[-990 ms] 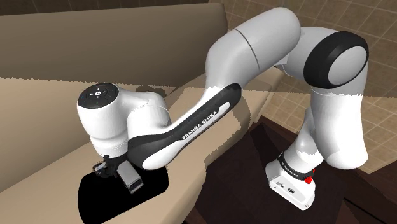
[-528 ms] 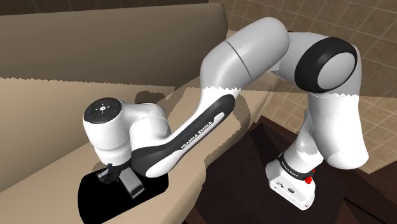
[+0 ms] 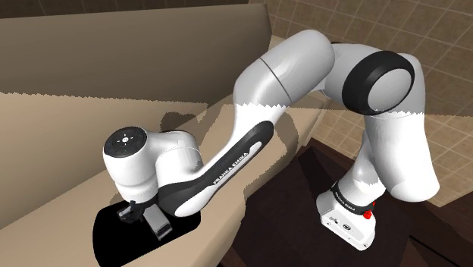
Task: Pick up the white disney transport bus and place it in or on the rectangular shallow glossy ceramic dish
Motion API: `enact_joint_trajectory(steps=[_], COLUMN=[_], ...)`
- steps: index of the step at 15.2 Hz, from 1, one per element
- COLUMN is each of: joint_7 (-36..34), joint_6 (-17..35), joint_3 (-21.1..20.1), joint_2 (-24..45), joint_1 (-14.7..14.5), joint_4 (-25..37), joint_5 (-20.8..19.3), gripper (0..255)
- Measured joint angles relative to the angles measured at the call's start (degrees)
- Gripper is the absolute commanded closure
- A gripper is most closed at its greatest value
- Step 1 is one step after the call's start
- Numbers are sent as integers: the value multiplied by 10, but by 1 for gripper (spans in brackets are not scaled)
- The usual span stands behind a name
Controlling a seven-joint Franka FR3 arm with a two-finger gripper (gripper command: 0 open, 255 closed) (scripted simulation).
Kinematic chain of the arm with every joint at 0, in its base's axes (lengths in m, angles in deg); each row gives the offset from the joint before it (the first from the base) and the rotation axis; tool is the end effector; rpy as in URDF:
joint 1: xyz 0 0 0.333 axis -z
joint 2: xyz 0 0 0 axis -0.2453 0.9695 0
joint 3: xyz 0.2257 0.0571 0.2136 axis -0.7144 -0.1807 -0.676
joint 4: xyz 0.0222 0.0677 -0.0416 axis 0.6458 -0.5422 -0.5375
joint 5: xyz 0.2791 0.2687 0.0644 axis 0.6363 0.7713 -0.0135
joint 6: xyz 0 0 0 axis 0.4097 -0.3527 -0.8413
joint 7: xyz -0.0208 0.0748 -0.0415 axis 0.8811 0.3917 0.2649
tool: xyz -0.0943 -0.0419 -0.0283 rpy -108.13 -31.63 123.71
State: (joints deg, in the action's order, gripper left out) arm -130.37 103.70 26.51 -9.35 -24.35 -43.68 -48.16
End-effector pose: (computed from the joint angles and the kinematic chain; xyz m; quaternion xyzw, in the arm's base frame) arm 0.3750 0.5623 0.2254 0.9988 0.0246 0.0421 0.0032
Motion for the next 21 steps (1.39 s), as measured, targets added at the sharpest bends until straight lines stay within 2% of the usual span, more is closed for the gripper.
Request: enact_joint_trajectory(steps=[3, 4, 10, 15, 21], joint_7=[0, 0, 0, 11, 13], joint_6=[0, 0, 0, -39, -45], joint_3=[0, 0, 0, -15, -18], joint_2=[0, 0, 0, -42, -49], joint_1=[0, 0, 0, 8, 10], joint_4=[0, 0, 1, 0, -2], joint_5=[0, 0, 0, 19, 22], gripper=[255, 0, 0, 0, 0])
